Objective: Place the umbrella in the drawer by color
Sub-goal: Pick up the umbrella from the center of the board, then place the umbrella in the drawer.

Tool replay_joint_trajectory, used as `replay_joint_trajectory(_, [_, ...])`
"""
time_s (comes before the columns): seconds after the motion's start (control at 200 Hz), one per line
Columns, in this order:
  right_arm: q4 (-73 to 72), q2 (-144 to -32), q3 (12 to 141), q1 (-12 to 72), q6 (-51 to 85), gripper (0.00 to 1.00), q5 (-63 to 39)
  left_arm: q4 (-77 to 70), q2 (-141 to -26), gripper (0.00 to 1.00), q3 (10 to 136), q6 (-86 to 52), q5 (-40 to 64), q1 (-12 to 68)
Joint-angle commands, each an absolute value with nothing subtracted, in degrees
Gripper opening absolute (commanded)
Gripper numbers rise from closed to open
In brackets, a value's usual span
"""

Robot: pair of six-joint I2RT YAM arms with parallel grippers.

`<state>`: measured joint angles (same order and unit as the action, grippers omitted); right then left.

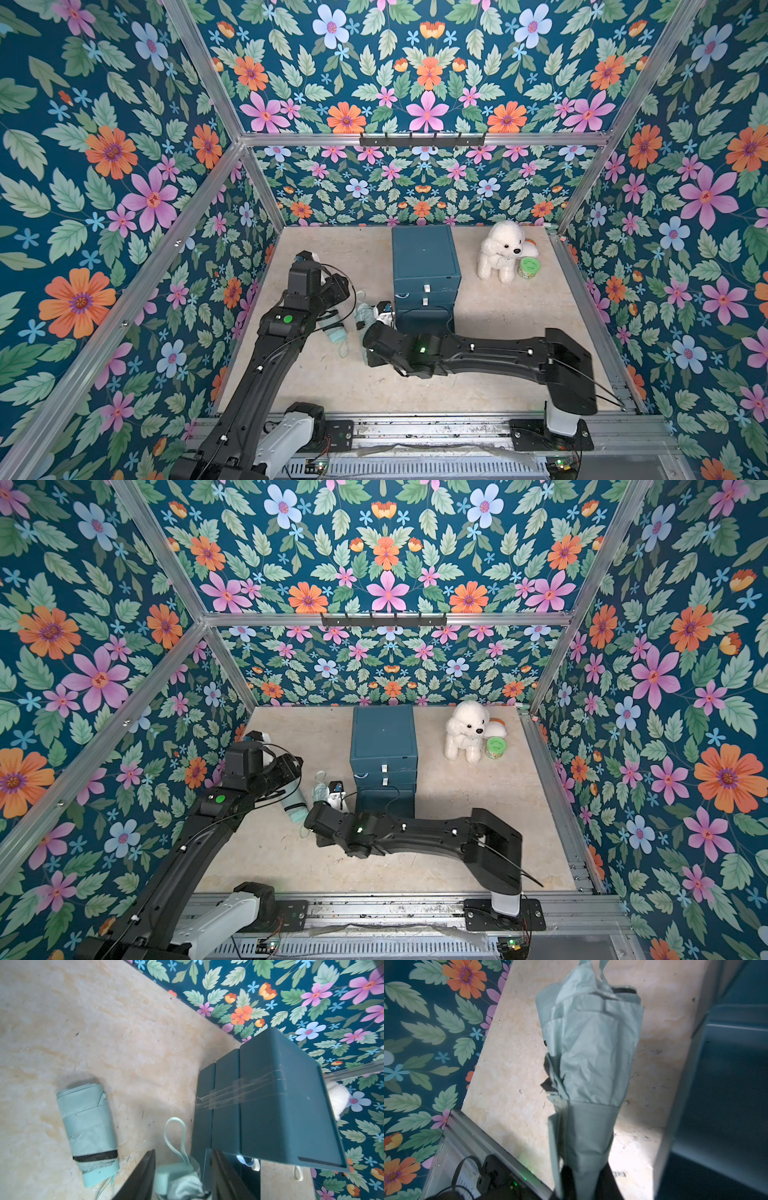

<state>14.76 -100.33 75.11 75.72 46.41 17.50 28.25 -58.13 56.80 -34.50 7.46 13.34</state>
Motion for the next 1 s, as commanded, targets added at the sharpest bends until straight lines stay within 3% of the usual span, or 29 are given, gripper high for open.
replay_joint_trajectory(0.0, [6.9, -90.2, 68.1, 76.4, 44.2, 0.00, 20.4, 26.2, -61.1, 0.50, 59.9, -32.8, 11.1, 13.8])
replay_joint_trajectory(0.24, [19.3, -70.3, 56.7, 76.3, 51.7, 0.00, 27.4, 24.4, -72.5, 0.53, 70.6, -30.8, 9.4, 23.8])
replay_joint_trajectory(0.47, [24.9, -56.8, 47.4, 76.2, 60.9, 0.00, 24.3, 22.9, -82.7, 0.56, 77.4, -29.5, 9.7, 27.2])
replay_joint_trajectory(0.995, [16.3, -63.4, 45.6, 70.4, 68.5, 0.00, 9.5, 21.6, -88.2, 0.48, 72.4, -28.1, 6.7, 29.1])
